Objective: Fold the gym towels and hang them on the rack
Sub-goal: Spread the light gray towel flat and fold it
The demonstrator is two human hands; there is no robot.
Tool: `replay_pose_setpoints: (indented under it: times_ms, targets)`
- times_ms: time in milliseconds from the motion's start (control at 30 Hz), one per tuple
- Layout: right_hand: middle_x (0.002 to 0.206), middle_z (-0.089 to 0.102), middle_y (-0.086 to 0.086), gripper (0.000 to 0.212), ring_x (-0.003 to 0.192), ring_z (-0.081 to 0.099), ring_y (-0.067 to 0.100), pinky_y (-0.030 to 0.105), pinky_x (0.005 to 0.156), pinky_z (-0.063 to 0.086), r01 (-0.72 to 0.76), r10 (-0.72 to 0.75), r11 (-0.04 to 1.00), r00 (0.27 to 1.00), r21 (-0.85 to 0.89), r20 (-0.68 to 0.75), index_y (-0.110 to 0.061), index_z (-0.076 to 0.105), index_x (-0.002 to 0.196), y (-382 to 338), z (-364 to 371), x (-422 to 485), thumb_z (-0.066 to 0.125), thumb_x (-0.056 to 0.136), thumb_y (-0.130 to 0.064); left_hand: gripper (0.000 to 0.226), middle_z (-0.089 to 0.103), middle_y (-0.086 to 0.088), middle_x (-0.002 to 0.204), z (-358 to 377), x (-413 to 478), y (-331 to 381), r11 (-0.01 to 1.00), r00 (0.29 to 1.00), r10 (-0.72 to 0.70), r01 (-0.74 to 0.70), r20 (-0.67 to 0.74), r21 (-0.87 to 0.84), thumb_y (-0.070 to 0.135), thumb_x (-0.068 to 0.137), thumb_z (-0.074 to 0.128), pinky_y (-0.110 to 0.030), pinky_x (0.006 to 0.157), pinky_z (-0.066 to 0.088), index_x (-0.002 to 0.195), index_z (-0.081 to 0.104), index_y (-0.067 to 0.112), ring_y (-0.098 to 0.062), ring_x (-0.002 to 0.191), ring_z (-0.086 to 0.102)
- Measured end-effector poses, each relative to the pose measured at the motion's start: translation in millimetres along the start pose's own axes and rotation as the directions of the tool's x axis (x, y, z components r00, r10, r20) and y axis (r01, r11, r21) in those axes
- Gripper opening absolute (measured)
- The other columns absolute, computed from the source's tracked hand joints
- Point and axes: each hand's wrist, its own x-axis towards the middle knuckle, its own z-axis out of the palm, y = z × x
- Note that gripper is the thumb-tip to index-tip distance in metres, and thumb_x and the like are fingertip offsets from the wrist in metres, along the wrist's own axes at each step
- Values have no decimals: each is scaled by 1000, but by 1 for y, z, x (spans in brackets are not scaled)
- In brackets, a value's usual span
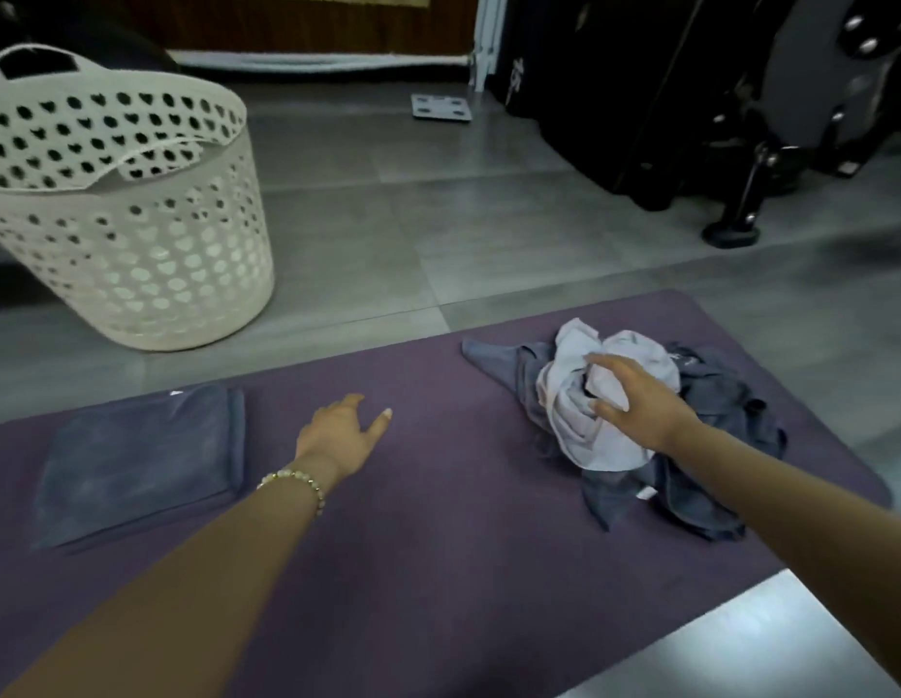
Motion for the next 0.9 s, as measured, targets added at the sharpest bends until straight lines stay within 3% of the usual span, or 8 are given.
replay_pose_setpoints:
  times_ms: [167, 333, 500, 600, 667, 733, 833, 900]
  targets:
    - [149, 33, 12, 64, 131, 41, 30, 37, 101, 36, -227, 235, 958, 971, 175, -29, -10, 34, 143, 71, -10, -25, 65, 89, -24, 65, 43, -5, 146, 49, 17, 76, 994, 991, 109, -109, 74, -2, 58, 93, 39, -40, 109, 35, 144, 37, 17, -25, 134, 39]
    - [151, 31, 7, 65, 132, 39, 27, 32, 101, 35, -294, 318, 906, 948, 306, -32, -14, 30, 146, 110, 6, -20, 61, 91, -32, 65, 42, -4, 147, 112, 32, 129, 980, 971, 156, -129, 180, -152, 57, 94, 38, -37, 110, 33, 144, 35, 16, -21, 135, 40]
    - [146, 38, 1, 66, 130, 42, 23, 30, 95, 39, -311, 361, 826, 932, 471, -18, -16, 30, 147, 130, 35, 1, 61, 91, -35, 66, 33, -6, 152, 178, 48, 163, 925, 945, 98, 29, 311, -380, 51, 96, 37, -33, 112, 26, 149, 25, 12, -21, 139, 34]
    - [123, 47, -9, 58, 114, 47, 13, 26, 90, 38, -283, 362, 761, 932, 584, -20, -16, 35, 141, 134, 48, 14, 61, 91, -31, 70, 27, -8, 155, 206, 56, 173, 868, 923, 84, 118, 377, -482, 50, 97, 37, -33, 114, 24, 151, 17, 11, -22, 141, 29]
    - [115, 57, -6, 51, 106, 55, 14, 27, 87, 43, -287, 375, 734, 927, 615, -15, -18, 40, 135, 137, 58, 22, 62, 91, -34, 78, 33, -5, 152, 220, 63, 175, 816, 905, 75, 186, 419, -547, 60, 92, 40, -35, 115, 26, 150, 21, 13, -21, 138, 35]
    - [101, 62, 2, 40, 91, 59, 16, 26, 75, 45, -296, 397, 736, 917, 609, -34, -17, 49, 123, 138, 67, 28, 61, 90, -37, 86, 49, -2, 141, 234, 72, 176, 739, 907, 46, 252, 419, -625, 73, 80, 46, -36, 108, 37, 142, 38, 15, -18, 125, 50]
    - [84, 58, 3, 28, 73, 54, 14, 21, 62, 41, -294, 422, 727, 904, 620, -66, -13, 57, 104, 138, 73, 36, 63, 89, -36, 29, 65, 0, 95, 242, 78, 184, 641, 928, 31, 266, 370, -720, 41, 96, 49, -23, 79, 48, 102, 61, 14, -12, 87, 61]
    - [71, 53, 1, 25, 64, 48, 12, 20, 59, 38, -263, 401, 723, 913, 639, -78, -6, 59, 91, 137, 76, 38, 65, 89, -30, 24, 62, 0, 82, 244, 80, 187, 650, 945, 14, 241, 328, -721, 32, 97, 51, -27, 82, 49, 93, 64, 14, -15, 83, 58]
